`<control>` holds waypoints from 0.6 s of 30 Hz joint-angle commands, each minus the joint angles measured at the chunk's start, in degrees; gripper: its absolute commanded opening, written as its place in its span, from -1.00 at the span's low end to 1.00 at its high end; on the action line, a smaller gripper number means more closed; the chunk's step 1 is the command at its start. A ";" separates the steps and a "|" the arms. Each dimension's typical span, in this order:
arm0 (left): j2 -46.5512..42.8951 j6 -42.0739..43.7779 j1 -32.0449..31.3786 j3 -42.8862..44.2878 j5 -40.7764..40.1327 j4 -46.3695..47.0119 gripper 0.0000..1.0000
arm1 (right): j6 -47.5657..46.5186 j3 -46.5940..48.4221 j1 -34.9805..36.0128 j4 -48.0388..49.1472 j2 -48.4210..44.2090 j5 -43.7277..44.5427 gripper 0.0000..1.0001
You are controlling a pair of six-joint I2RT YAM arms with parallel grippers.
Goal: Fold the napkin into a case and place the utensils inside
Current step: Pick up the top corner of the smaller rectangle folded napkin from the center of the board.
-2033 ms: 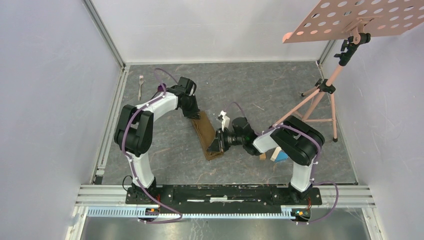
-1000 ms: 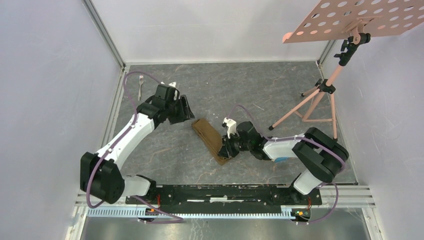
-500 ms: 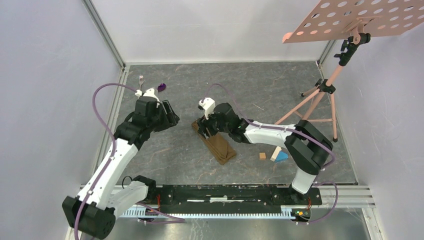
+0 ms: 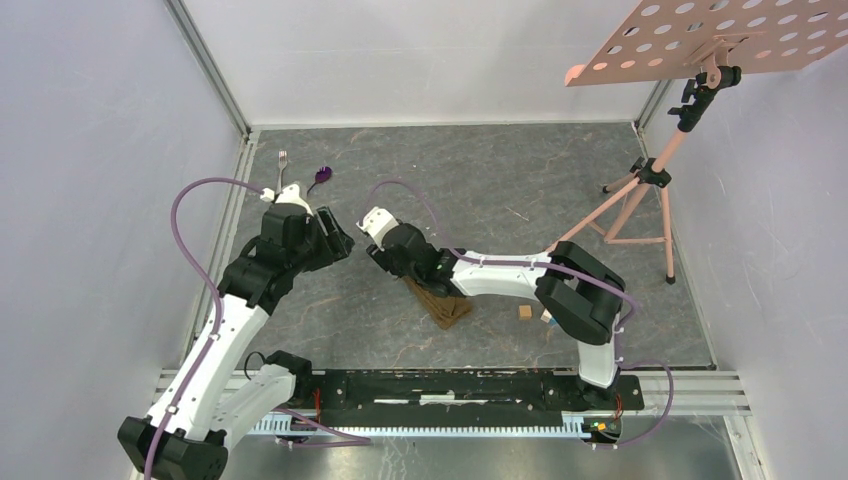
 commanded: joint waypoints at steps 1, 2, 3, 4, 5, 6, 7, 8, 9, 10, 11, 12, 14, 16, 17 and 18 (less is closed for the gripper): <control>-1.40 -1.58 0.14 0.39 -0.84 -0.29 0.40 | -1.23 3.38 0.72 -1.36 1.88 5.58 0.10; -1.70 -1.57 0.09 0.47 -0.94 -0.30 0.40 | -1.08 3.87 0.77 -1.52 2.29 5.61 0.09; -1.94 -1.59 0.10 0.52 -1.04 -0.39 0.40 | -0.97 4.32 0.85 -1.90 2.78 5.45 0.06; -2.10 -1.48 0.11 0.63 -1.14 -0.52 0.40 | -1.01 4.68 0.98 -2.02 3.14 5.40 0.04; -2.16 -1.44 0.09 0.72 -1.33 -0.65 0.40 | -1.02 4.73 1.15 -2.03 3.46 5.46 0.03; -2.20 -1.38 0.10 0.84 -1.43 -0.70 0.41 | -0.93 4.75 1.30 -1.94 3.68 5.49 0.03; -2.30 -1.29 0.11 0.88 -1.53 -0.83 0.41 | -0.89 4.80 1.40 -1.93 3.96 5.49 0.03; -2.32 -1.24 0.09 0.92 -1.55 -0.94 0.41 | -0.82 4.81 1.51 -1.93 4.18 5.55 0.04; -2.35 -1.17 0.09 0.92 -1.59 -0.99 0.41 | -0.71 4.80 1.60 -1.93 4.28 5.65 0.06; -2.50 -1.23 0.09 0.92 -1.54 -1.01 0.41 | -0.70 4.71 1.73 -1.76 4.47 5.74 0.08; -2.61 -1.22 0.11 0.83 -1.51 -0.99 0.41 | -0.69 4.78 1.78 -1.70 4.72 5.91 0.09; -2.63 -1.22 0.11 0.76 -1.56 -0.99 0.41 | -0.70 4.95 1.86 -1.88 5.14 6.08 0.10; -2.62 -1.24 0.09 0.66 -1.61 -1.02 0.41 | -0.70 5.34 2.07 -2.11 5.71 6.85 0.11; -2.71 -1.19 0.10 0.59 -1.61 -1.05 0.41 | -0.74 5.15 2.26 -1.96 5.83 7.76 0.10; -2.75 -1.19 0.09 0.53 -1.61 -1.05 0.41 | -0.74 5.11 2.28 -1.85 5.91 8.00 0.09; -2.90 -1.24 0.15 0.50 -1.68 -1.08 0.41 | -0.79 5.08 2.39 -1.77 6.00 8.42 0.08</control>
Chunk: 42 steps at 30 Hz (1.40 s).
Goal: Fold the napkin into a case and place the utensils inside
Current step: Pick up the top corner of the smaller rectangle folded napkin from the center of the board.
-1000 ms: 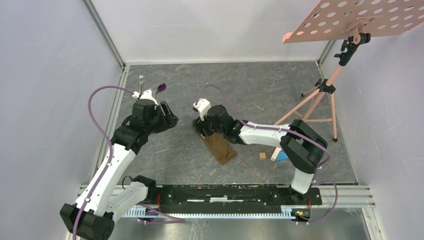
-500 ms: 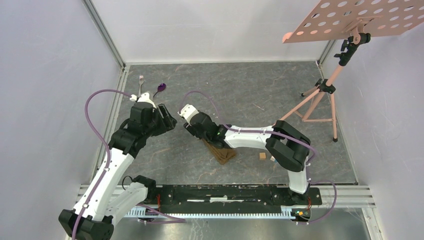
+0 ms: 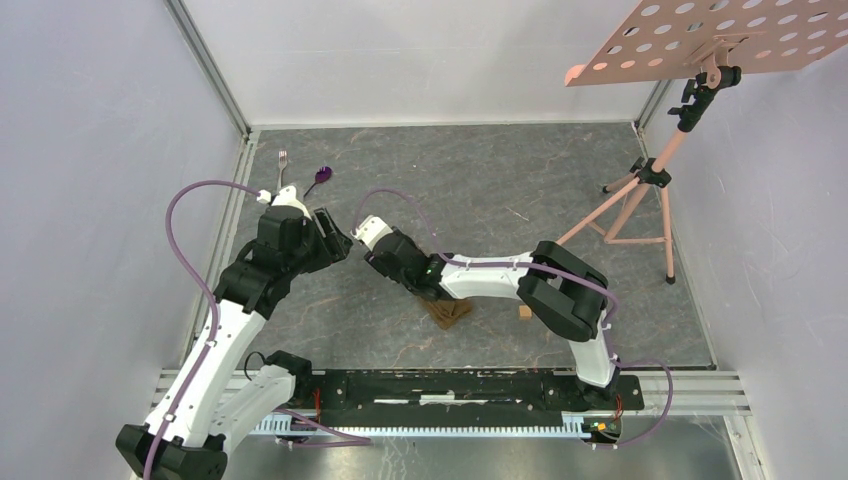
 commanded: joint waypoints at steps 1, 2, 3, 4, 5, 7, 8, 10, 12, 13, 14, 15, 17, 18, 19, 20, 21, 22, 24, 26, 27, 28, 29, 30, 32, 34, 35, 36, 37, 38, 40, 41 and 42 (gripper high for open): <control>-1.15 -1.19 0.11 0.40 -1.37 -0.03 0.41 | -0.21 2.14 0.56 0.86 0.76 3.31 0.07; -1.21 -1.19 0.14 0.39 -1.34 0.00 0.41 | -0.20 2.00 0.55 1.03 0.80 3.83 0.05; -1.28 -1.20 0.08 0.39 -1.35 -0.03 0.41 | -0.17 1.72 0.60 1.29 0.69 4.30 0.03; -1.27 -1.15 0.09 0.43 -1.34 0.03 0.41 | -0.14 1.35 0.61 1.79 0.50 4.49 -0.02; -1.25 -1.16 0.11 0.39 -1.32 -0.06 0.41 | -0.19 1.20 0.61 2.01 0.52 4.58 -0.06; -1.33 -1.19 0.09 0.39 -1.25 -0.08 0.41 | -0.32 1.43 0.57 2.14 0.75 4.56 -0.09; -1.24 -1.19 0.11 0.47 -1.18 -0.09 0.41 | -0.35 1.62 0.60 2.07 0.97 4.39 -0.09; -1.40 -1.19 0.10 0.49 -1.06 -0.05 0.41 | -0.26 1.95 0.60 2.05 1.29 3.69 -0.06; -1.41 -1.20 0.13 0.50 -1.06 -0.03 0.41 | -0.13 2.14 0.56 2.05 1.79 3.55 -0.02; -1.43 -1.20 0.11 0.48 -1.12 -0.14 0.41 | -0.01 2.31 0.56 1.98 2.04 3.53 0.00; -1.42 -1.19 0.09 0.48 -1.17 -0.24 0.41 | -0.14 2.50 0.62 1.88 2.25 3.64 0.00; -1.47 -1.19 0.09 0.51 -1.18 -0.26 0.41 | -0.13 2.59 0.61 1.79 2.39 3.70 0.01; -1.59 -1.20 0.13 0.40 -1.25 -0.22 0.41 | -0.14 2.53 0.68 1.87 2.43 4.30 -0.01; -1.74 -1.19 0.09 0.31 -1.20 -0.27 0.41 | -0.17 2.35 0.69 2.04 2.28 4.59 -0.05; -1.70 -1.18 0.09 0.23 -1.20 -0.20 0.42 | -0.15 2.40 0.68 2.13 2.24 4.90 -0.09; -1.61 -1.19 0.12 0.14 -1.18 -0.22 0.42 | -0.14 2.21 0.69 2.27 2.04 5.16 -0.22; -1.51 -1.17 0.14 0.00 -1.18 -0.20 0.42 | -0.02 1.98 0.69 2.49 1.72 5.23 -0.42; -1.50 -1.28 0.10 -0.23 -1.24 -0.11 0.42 | -0.01 1.58 0.64 2.87 1.20 5.23 -0.57; -1.41 -1.58 0.13 -1.10 -1.23 0.38 0.44 | 0.79 -0.23 0.58 3.99 -0.68 5.27 -0.85; -1.02 -1.99 0.09 -1.90 -0.89 1.15 0.66 | 1.59 -1.54 0.51 4.49 -2.50 5.23 -0.95; -0.76 -2.26 0.09 -2.34 -0.33 1.82 0.81 | 1.86 -1.91 0.38 4.47 -3.17 4.91 -1.00; -0.33 -2.69 0.11 -2.84 0.25 2.58 0.90 | 2.34 -2.41 0.22 4.48 -3.80 4.47 -1.00; 0.43 -3.21 0.11 -3.26 1.07 3.68 0.98 | 3.15 -2.91 -0.28 4.59 -4.27 3.55 -1.00; 1.14 -3.85 0.17 -3.72 1.85 4.68 1.00 | 4.05 -3.43 -0.73 4.60 -4.85 2.40 -1.00; 3.41 -5.53 0.24 -4.74 4.17 7.56 0.99 | 6.01 -5.13 -1.92 5.42 -6.29 0.30 -1.00; 6.52 -7.71 0.48 -6.20 8.76 12.38 0.83 | 7.87 -6.97 -3.25 6.37 -7.91 -2.15 -1.00; 7.91 -8.60 0.44 -7.54 10.97 15.64 0.74 | 8.75 -7.64 -3.87 6.81 -8.68 -3.70 -1.00; 9.69 -9.87 0.44 -9.01 13.22 20.05 0.66 | 10.12 -8.21 -4.71 7.02 -9.21 -5.34 -1.00; 11.46 -10.99 0.44 -10.87 14.70 24.43 0.51 | 11.36 -8.65 -5.43 7.33 -9.61 -7.41 -1.00; 13.87 -11.75 0.45 -11.97 15.68 27.75 0.40 | 12.67 -9.14 -6.27 7.76 -9.92 -8.77 -1.00; 18.41 -12.32 -0.47 -14.15 15.81 35.14 0.19 | 14.57 -10.02 -7.43 8.60 -10.21 -11.72 -1.00; 20.38 -11.46 -1.58 -14.84 14.41 38.99 0.16 | 15.11 -10.17 -7.70 8.66 -10.17 -12.34 -1.00; 21.81 -9.96 -3.48 -15.20 12.19 42.44 0.13 | 15.54 -10.39 -8.12 8.92 -10.26 -13.27 -1.00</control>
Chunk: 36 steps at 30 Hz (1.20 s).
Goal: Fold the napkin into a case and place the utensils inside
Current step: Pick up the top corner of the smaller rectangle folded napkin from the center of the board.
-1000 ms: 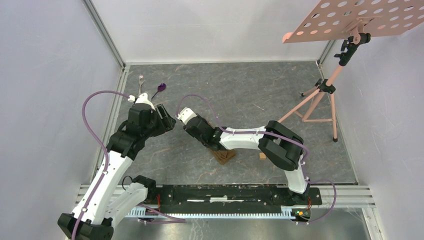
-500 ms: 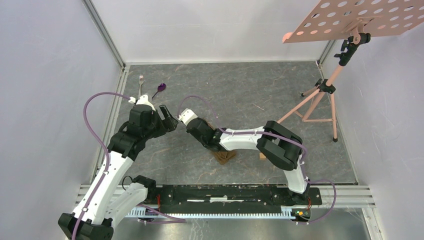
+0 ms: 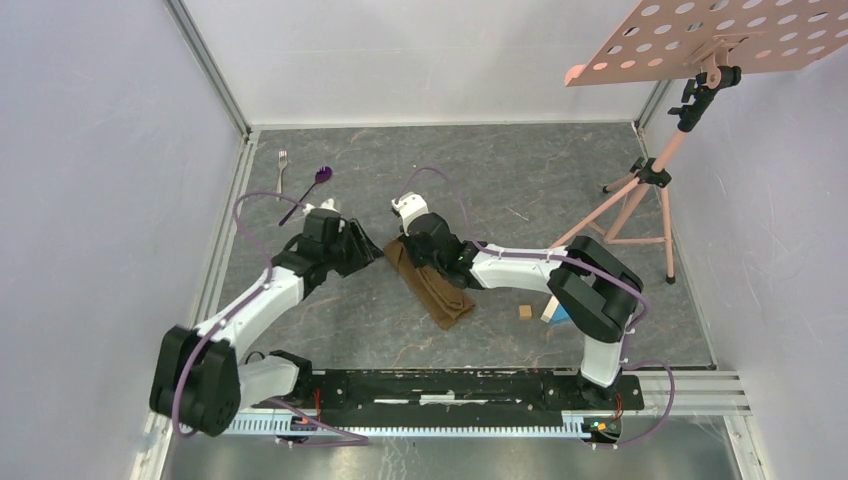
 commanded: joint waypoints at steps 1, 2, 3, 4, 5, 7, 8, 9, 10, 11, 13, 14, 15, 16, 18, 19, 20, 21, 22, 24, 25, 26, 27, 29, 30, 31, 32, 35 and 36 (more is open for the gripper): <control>6.80 0.96 -5.13 -2.44 -2.67 21.73 0.11 | 5.12 -1.46 -1.67 3.24 -2.23 -6.81 -1.00; 7.92 3.11 -7.67 -2.48 -6.05 23.57 0.09 | 5.47 -1.73 -2.01 3.41 -2.38 -7.25 -1.00; 8.88 5.08 -9.80 -2.24 -10.76 24.57 0.07 | 5.79 -2.04 -2.35 3.79 -2.54 -7.76 -1.00; 10.03 6.88 -11.20 -2.06 -13.16 25.75 0.06 | 5.88 -2.17 -2.48 3.88 -2.71 -8.01 -1.00; 10.98 8.37 -12.62 -1.68 -14.59 26.77 0.03 | 6.02 -2.34 -2.72 4.06 -2.91 -8.23 -1.00; 13.24 12.79 -15.44 -0.75 -20.12 27.23 -0.06 | 6.23 -2.59 -3.10 4.21 -3.11 -8.73 -1.00; 14.37 14.62 -16.62 -0.09 -21.95 27.11 -0.12 | 6.32 -2.66 -3.29 4.34 -3.18 -8.92 -1.00; 15.81 16.25 -17.27 0.64 -23.80 26.49 -0.17 | 6.43 -2.74 -3.47 4.33 -3.21 -9.17 -1.00; 16.76 17.59 -18.03 1.29 -25.19 25.87 -0.26 | 6.43 -2.70 -3.46 4.39 -3.30 -9.27 -1.00; 17.56 19.11 -18.61 1.92 -26.60 25.08 -0.34 | 6.38 -2.80 -3.57 4.39 -3.44 -9.17 -1.00; 18.31 20.87 -19.48 2.29 -27.84 25.00 -0.40 | 6.72 -3.01 -3.86 4.49 -3.60 -9.36 -1.00; 18.67 21.22 -19.54 2.31 -27.77 25.11 -0.40 | 6.98 -3.16 -4.08 4.69 -3.73 -9.66 -1.00; 18.92 21.50 -19.57 2.43 -27.90 25.07 -0.39 | 7.19 -3.31 -4.15 4.89 -3.73 -9.80 -1.00; 19.27 21.90 -19.74 2.42 -28.24 25.03 -0.38 | 7.29 -3.47 -4.23 4.98 -3.71 -9.80 -1.00; 19.88 22.29 -19.87 2.46 -28.83 24.94 -0.36 | 7.37 -3.61 -4.35 5.05 -3.71 -10.04 -1.00; 20.27 22.58 -19.93 2.48 -28.79 24.94 -0.36 | 7.43 -3.70 -4.34 5.16 -3.65 -10.05 -1.00; 20.74 22.87 -20.01 2.56 -28.73 25.31 -0.37 | 7.50 -3.83 -4.33 5.28 -3.65 -10.08 -1.00; 21.36 23.16 -20.14 2.76 -28.82 25.47 -0.37 | 7.60 -4.01 -4.40 5.35 -3.70 -10.12 -1.00; 22.09 23.26 -20.27 2.99 -28.78 25.60 -0.37 | 7.72 -4.00 -4.44 5.43 -3.49 -10.25 -1.00; 23.29 23.41 -20.54 3.43 -29.22 25.57 -0.37 | 7.81 -4.00 -4.57 5.49 -3.30 -10.50 -1.00; 23.78 23.66 -20.63 3.62 -29.45 25.56 -0.36 | 7.86 -4.00 -4.53 5.52 -3.34 -10.55 -1.00; 24.05 23.87 -20.85 3.74 -29.77 25.53 -0.36 | 7.80 -4.01 -4.53 5.41 -3.35 -10.59 -1.00; 24.42 24.04 -20.92 3.88 -30.19 25.56 -0.36 | 7.83 -4.05 -4.54 5.44 -3.45 -10.60 -1.00; 25.02 24.47 -21.15 4.21 -30.70 25.54 -0.36 | 7.82 -4.18 -4.66 5.45 -3.56 -10.57 -1.00; 25.24 24.59 -21.38 4.28 -31.11 25.56 -0.36 | 7.79 -4.18 -4.68 5.55 -3.51 -10.63 -1.00; 25.65 24.83 -21.65 4.56 -31.63 25.56 -0.35 | 7.81 -4.19 -4.61 5.67 -3.43 -10.88 -1.00; 25.94 25.15 -21.90 4.89 -32.37 25.56 -0.34 | 7.88 -4.26 -4.61 5.77 -3.43 -10.97 -1.00; 27.18 25.77 -22.85 5.77 -34.64 24.95 -0.35 | 7.95 -4.40 -4.59 5.78 -3.29 -11.21 -1.00; 27.66 25.89 -23.06 6.01 -35.19 24.82 -0.37 | 7.87 -4.40 -4.62 5.77 -3.29 -11.20 -1.00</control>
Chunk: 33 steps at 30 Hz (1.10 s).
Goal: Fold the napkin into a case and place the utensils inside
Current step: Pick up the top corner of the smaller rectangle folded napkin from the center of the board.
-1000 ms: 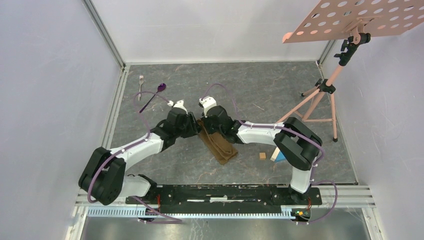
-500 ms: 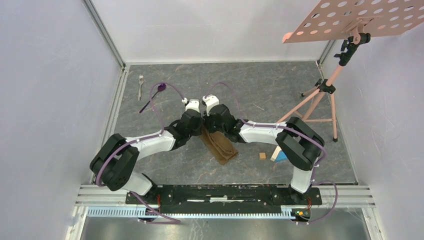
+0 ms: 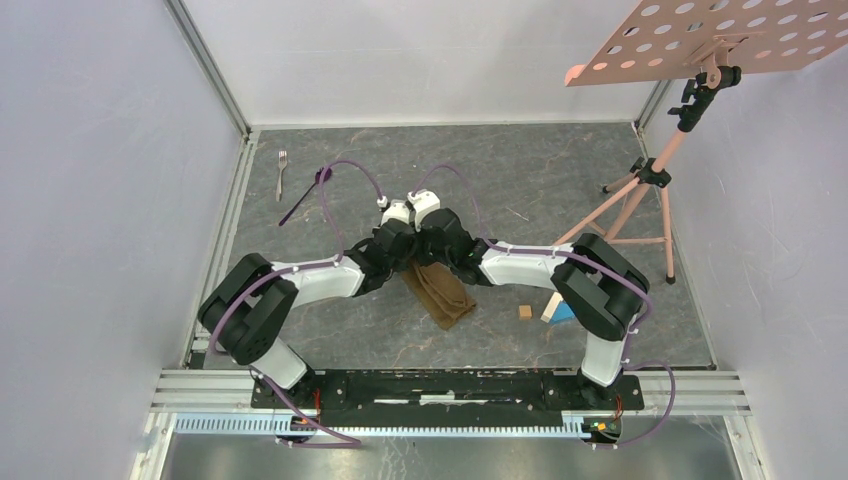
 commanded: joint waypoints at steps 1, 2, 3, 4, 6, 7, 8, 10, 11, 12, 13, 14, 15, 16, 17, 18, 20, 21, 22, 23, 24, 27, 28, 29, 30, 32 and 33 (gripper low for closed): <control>2.10 3.89 -1.24 3.06 -5.17 1.97 -0.40 | 0.27 -0.74 -0.16 2.05 -2.18 -0.92 -1.00; 2.47 3.97 -1.31 3.34 -5.66 1.57 -0.45 | 0.29 -0.81 -0.22 1.99 -2.18 -0.92 -1.00; 2.70 4.05 -1.32 3.45 -5.94 1.62 -0.50 | 0.26 -0.78 -0.20 1.96 -2.09 -0.92 -1.00; 2.79 3.99 -1.33 3.54 -6.40 1.54 -0.54 | 0.25 -0.73 -0.18 1.93 -2.05 -0.96 -1.00; 2.54 4.10 -1.37 3.63 -6.60 1.53 -0.64 | 0.27 -0.50 -0.18 1.65 -1.78 -1.15 -1.00; 2.32 4.19 -1.33 3.55 -6.70 1.53 -0.67 | 0.36 -0.24 -0.21 1.54 -1.59 -1.40 -1.00; 2.12 4.27 -1.32 3.64 -6.87 1.53 -0.71 | 0.40 -0.12 -0.16 1.32 -1.44 -1.59 -1.00; 1.45 4.25 -1.28 3.43 -7.31 1.60 -0.78 | 0.37 -0.26 -0.18 1.39 -1.23 -2.04 -1.00; 0.73 4.17 -1.35 2.96 -7.47 2.06 -0.87 | 0.37 -0.31 -0.18 1.47 -1.06 -2.44 -1.00; -0.20 3.78 -1.28 2.26 -7.42 2.78 -0.91 | 0.16 -0.32 -0.20 1.47 -0.90 -2.93 -1.00; -1.38 3.48 -1.25 1.03 -7.21 4.27 -0.93 | -0.21 -0.29 -0.19 1.32 -0.74 -3.35 -1.00; -2.30 2.67 -0.95 -0.09 -6.40 5.54 -0.95 | -0.74 -0.13 -0.18 1.06 -0.56 -3.92 -1.00; -3.59 1.72 -0.32 -1.43 -4.90 7.05 -0.95 | -1.43 -0.11 -0.11 0.76 -0.43 -4.54 -1.00; -4.57 0.74 0.25 -2.89 -3.36 8.53 -0.95 | -2.20 -0.12 -0.07 0.45 -0.34 -4.85 -1.00; -5.33 -0.33 0.95 -4.06 -1.60 10.33 -0.95 | -2.66 -0.16 -0.04 0.07 -0.25 -5.13 -1.00; -5.99 -1.09 1.52 -5.38 -0.12 11.80 -0.95 | -3.44 -0.16 -0.03 -0.30 -0.10 -5.94 -1.00; -6.60 -2.94 3.14 -6.93 2.23 14.10 -0.95 | -4.82 0.42 0.06 -1.95 0.63 -6.34 -1.00; -6.59 -3.70 3.93 -7.30 3.68 14.63 -0.95 | -5.36 1.00 0.14 -2.90 1.15 -6.60 -1.00; -6.67 -4.76 4.80 -7.82 4.91 15.20 -0.95 | -5.62 1.30 0.15 -3.48 1.65 -6.51 -1.00; -6.90 -5.53 5.57 -8.60 6.41 16.36 -0.95 | -5.70 1.55 0.17 -3.98 2.05 -6.31 -1.00; -7.23 -6.48 6.44 -9.35 7.58 17.31 -0.95 | -5.83 2.29 0.22 -4.92 2.63 -6.29 -1.00; -8.43 -7.44 7.71 -11.32 9.75 19.98 -0.95 | -6.20 4.44 0.75 -7.49 4.00 -5.26 -1.00; -8.84 -7.26 7.86 -11.39 10.07 20.07 -0.95 | -6.29 5.59 1.06 -8.82 4.63 -4.38 -1.00; -9.15 -6.97 7.97 -11.56 10.60 20.22 -0.95 | -6.45 6.95 1.43 -10.14 5.41 -3.43 -1.00; -9.59 -6.79 8.08 -11.85 11.15 20.78 -0.95 | -6.43 7.92 1.65 -11.43 5.99 -2.15 -1.00; -10.78 -6.48 8.15 -12.89 11.91 22.14 -0.95 | -5.49 9.31 1.89 -12.71 6.97 -0.76 -1.00; -11.29 -6.40 8.17 -13.42 12.18 22.74 -0.95 | -4.85 9.90 1.84 -13.00 7.33 -0.26 -1.00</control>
